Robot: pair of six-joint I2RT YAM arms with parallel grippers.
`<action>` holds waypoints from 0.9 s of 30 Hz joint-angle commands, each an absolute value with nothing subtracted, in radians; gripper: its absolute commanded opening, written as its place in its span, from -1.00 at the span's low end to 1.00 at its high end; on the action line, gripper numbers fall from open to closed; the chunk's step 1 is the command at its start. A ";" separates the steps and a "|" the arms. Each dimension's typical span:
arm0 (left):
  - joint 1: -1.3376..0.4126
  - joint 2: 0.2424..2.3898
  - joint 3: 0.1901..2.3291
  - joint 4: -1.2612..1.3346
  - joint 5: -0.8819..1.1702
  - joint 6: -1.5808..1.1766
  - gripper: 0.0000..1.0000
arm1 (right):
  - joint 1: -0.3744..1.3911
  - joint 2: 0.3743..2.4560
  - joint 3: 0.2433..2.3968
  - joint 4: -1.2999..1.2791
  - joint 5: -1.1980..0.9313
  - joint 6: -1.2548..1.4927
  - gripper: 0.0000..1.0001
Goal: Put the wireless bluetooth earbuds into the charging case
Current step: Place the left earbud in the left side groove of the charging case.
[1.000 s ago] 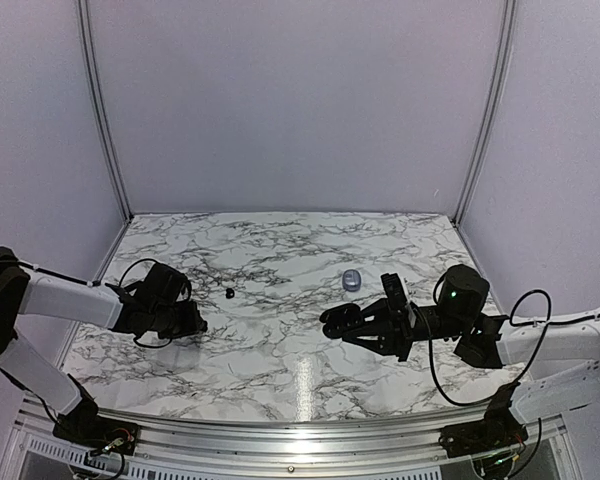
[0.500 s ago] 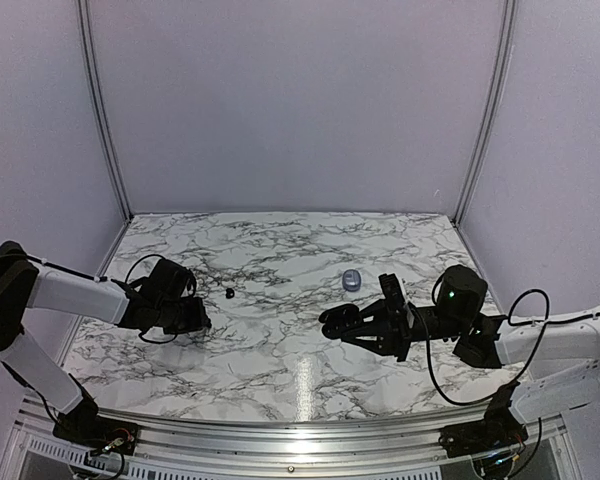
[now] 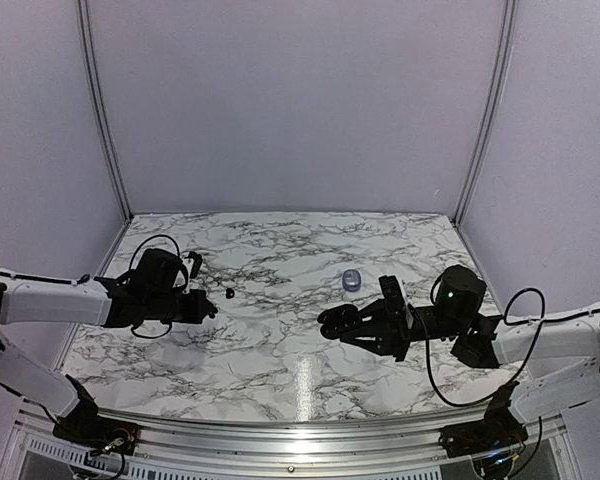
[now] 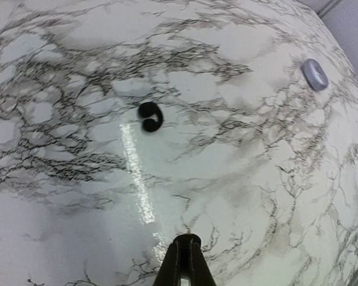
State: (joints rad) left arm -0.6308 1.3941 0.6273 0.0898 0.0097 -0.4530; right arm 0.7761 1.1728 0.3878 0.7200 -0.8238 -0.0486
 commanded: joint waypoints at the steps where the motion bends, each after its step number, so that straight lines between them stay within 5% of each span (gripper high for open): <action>1: -0.701 1.262 0.660 0.091 0.156 -0.220 -1.00 | 0.784 1.179 0.378 0.823 -0.868 -0.087 -1.00; 12: -0.873 0.984 0.633 0.178 0.423 0.063 -1.00 | 0.894 1.062 0.323 0.776 -0.729 -0.213 -1.00; 27: -1.112 1.137 0.862 0.129 0.360 0.215 -1.00 | 0.917 1.086 0.344 0.731 -0.695 -0.258 -1.00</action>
State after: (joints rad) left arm -1.0718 1.0927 0.8059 0.1516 0.4061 0.1490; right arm 0.9062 1.0801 0.3096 0.7383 -0.7189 -0.2409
